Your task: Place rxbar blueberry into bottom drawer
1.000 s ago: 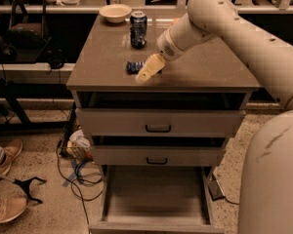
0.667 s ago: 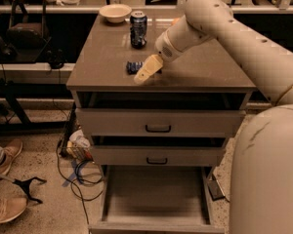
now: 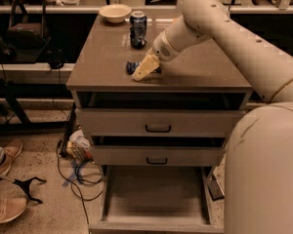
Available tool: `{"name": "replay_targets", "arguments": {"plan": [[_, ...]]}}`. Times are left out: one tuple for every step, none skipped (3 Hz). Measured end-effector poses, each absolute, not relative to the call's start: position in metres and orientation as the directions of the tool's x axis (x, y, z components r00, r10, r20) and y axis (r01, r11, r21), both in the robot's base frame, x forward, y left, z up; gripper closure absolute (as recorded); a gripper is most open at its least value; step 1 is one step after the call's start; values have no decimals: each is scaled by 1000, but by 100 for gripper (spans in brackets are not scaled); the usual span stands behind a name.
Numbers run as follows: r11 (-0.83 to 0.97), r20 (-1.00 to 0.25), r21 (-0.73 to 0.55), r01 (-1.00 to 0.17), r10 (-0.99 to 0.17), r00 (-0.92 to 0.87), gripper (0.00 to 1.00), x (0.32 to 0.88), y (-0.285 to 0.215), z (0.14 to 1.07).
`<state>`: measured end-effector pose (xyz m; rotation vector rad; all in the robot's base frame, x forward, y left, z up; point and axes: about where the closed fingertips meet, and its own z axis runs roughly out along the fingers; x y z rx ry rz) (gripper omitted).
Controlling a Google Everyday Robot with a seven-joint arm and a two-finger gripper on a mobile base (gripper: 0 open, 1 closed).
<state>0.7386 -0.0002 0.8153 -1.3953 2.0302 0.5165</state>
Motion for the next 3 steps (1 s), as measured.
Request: {"name": "replay_targets", "arguments": {"plan": [[370, -688, -35, -928, -683, -246, 66, 738, -5, 824], [355, -708, -55, -933, -673, -214, 90, 733, -6, 839], [324, -739, -93, -941, -656, -153, 100, 717, -6, 867]]}}
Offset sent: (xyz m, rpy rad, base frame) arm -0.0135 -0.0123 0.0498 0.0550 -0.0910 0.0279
